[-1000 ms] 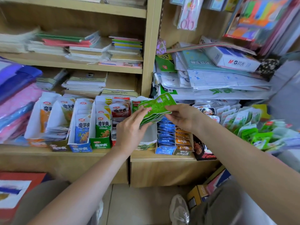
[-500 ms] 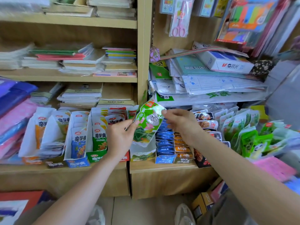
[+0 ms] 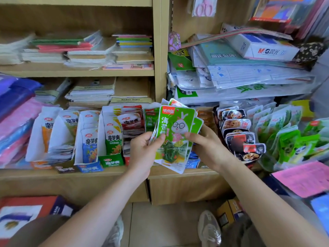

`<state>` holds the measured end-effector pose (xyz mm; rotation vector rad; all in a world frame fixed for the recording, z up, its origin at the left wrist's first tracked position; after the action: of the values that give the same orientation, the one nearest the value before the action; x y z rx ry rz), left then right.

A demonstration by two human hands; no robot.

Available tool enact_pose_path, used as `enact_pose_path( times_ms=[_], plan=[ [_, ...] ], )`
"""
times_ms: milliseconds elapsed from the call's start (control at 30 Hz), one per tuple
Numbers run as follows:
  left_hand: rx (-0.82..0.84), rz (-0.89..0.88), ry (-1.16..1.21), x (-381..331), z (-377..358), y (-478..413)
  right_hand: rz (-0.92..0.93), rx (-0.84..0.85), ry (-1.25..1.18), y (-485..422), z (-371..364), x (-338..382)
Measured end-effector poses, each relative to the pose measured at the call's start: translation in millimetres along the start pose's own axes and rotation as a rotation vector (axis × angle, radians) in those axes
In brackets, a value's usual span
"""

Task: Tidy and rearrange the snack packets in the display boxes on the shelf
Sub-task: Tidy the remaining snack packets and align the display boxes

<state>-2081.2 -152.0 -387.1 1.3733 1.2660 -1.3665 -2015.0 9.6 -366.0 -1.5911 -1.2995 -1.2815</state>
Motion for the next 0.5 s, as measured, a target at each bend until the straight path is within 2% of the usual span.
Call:
enact_pose_path(
  times_ms=[167, 367, 500],
  plan=[
    [0.106, 0.076, -0.059, 4, -20, 15, -0.058, -0.068, -0.141, 1, -1, -11],
    [0.187, 0.048, -0.062, 1, -34, 26, 0.072, -0.050, 0.067, 0, 5, -6],
    [0.216, 0.057, -0.086, 0, -45, 30, 0.079, -0.085, 0.071, 6, 18, -5]
  ],
)
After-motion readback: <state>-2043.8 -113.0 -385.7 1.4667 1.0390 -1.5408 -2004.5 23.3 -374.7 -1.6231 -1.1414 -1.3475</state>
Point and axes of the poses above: each hand's wrist, its own y-axis away from the middle knuckle, its own z-axis out of the back of the hand, x = y × z, the point moved 9 cm from there along -y, towards the middle knuckle, and after that the axes turned 7 degrees about -x, right-handed, at the moved point
